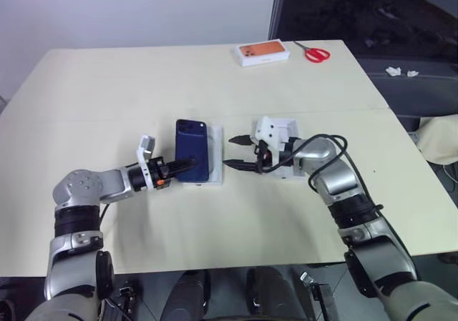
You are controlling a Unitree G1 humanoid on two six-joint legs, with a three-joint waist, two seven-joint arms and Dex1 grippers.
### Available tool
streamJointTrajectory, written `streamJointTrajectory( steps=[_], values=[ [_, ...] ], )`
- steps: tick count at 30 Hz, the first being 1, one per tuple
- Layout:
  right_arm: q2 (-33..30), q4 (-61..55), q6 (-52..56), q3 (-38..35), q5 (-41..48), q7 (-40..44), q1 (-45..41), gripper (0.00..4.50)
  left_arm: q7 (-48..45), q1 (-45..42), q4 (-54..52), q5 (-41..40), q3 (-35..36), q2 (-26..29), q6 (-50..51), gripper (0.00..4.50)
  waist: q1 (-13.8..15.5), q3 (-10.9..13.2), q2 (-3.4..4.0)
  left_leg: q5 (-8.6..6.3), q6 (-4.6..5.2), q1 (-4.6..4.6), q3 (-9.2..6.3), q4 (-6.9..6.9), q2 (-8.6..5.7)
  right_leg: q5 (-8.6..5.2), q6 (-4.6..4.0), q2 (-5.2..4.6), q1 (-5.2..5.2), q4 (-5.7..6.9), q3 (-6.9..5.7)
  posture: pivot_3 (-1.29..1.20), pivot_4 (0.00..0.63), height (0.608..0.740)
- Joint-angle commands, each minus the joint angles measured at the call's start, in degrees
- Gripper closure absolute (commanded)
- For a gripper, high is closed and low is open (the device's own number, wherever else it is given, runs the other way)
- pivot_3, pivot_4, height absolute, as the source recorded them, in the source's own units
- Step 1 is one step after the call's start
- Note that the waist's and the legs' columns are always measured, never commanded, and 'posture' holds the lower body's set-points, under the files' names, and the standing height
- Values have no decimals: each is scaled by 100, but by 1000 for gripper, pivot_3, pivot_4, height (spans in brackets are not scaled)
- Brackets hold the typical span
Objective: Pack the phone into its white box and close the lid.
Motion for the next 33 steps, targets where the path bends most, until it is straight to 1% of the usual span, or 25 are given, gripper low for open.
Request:
streamJointTrajectory(
  steps=[1, 2, 3, 9, 10, 19, 24, 33],
  values=[
    [-11, -84, -201, -68, -38, -93, 21, 1139, -216, -251, 57, 84, -25, 78, -112, 4021, 1, 0, 0, 0, 0, 0, 0, 0, 0, 0, 0, 0, 0, 0, -1, 0, 150, 740],
    [-1, -80, -215, -57, -50, -114, 16, 1122, -232, -261, 64, 141, -52, 82, -144, 3489, -2, 0, 0, 0, 0, 0, -1, 0, 0, 0, 0, 0, 0, 1, -1, 0, 150, 740],
    [7, -85, -216, -51, -53, -121, 12, 1122, -250, -267, 62, 189, -82, 91, -170, 3112, -6, 0, 0, 0, 0, 0, -1, 0, 0, 0, 0, 0, 0, 1, -1, 0, 150, 740],
    [74, -25, -246, -23, -86, -149, -33, 1122, -416, -340, 116, 302, -164, 167, -109, 114, 0, -1, 1, 0, 1, 7, -1, 2, 0, 0, 0, 0, 9, 4, -2, 0, 150, 740],
    [85, -6, -249, -25, -83, -151, -43, 1122, -421, -362, 122, 325, -160, 174, -119, 24, 4, -1, 2, 0, 1, 12, -1, 2, 0, 0, 0, 0, 14, 4, -2, 0, 150, 740],
    [135, 123, -343, -1, -149, -175, -117, 1122, -603, -360, -162, 400, -298, 322, -85, 24, 0, -1, 2, 0, 0, 14, -2, 2, 0, 0, 0, 1, 16, 4, -3, 0, 150, 740],
    [165, 157, -361, -3, -150, -182, -124, 1122, -531, -372, -250, 376, -111, 374, -103, 24, -6, -1, 2, 0, 1, 14, -2, 1, 0, 0, 0, 1, 14, 4, -2, 0, 150, 740],
    [241, 180, -369, 20, -163, -190, -141, 1122, -251, -148, -1072, 168, 185, 534, 168, 24, -17, -1, 1, 0, 1, 8, -2, 1, 1, 0, 0, 1, 9, 4, -2, 0, 150, 740]
  ],
)
